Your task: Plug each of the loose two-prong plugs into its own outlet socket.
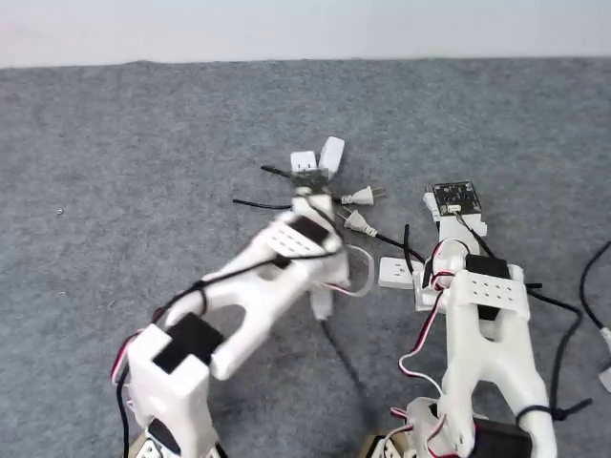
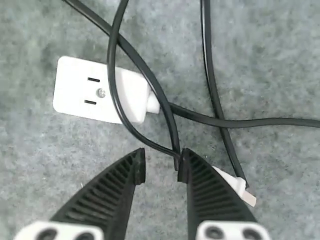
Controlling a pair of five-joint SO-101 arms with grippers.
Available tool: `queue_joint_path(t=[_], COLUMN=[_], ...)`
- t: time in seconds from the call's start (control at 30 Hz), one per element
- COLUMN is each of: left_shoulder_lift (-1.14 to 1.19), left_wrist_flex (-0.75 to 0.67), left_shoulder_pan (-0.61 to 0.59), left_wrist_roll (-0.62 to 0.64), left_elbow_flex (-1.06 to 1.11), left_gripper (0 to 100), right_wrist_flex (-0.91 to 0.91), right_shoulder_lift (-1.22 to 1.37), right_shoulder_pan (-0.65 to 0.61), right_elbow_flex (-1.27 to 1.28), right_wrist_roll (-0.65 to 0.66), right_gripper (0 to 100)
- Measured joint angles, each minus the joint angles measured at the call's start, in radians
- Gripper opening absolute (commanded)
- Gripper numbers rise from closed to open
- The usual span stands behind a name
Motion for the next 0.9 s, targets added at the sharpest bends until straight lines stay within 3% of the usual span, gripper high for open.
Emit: queue_joint_path(t=[0.17,0.33,0.47,0.77,0.9], left_shoulder_lift=[-0.055,-0.138,-0.206,-0.477,-0.551], left_wrist_flex=[0.049,0.049,0.055,0.068,0.052], left_shoulder_pan=[-0.123,-0.155,-0.166,-0.161,-0.098], left_wrist_roll=[-0.138,-0.287,-0.301,-0.440,-0.479], left_elbow_flex=[0.083,0.190,0.252,0.295,0.400], left_gripper=[3,18,28,27,13], right_wrist_flex=[-0.034,-0.061,-0.064,-0.087,-0.095], right_shoulder_lift=[0.000,0.000,0.000,0.000,0.000], right_shoulder_pan=[0.002,0.000,0.000,0.000,0.002], right_elbow_flex=[0.012,0.041,0.041,0.061,0.063], right_wrist_roll=[0.000,0.000,0.000,0.000,0.000], right_gripper=[10.3,10.7,10.8,10.8,10.6])
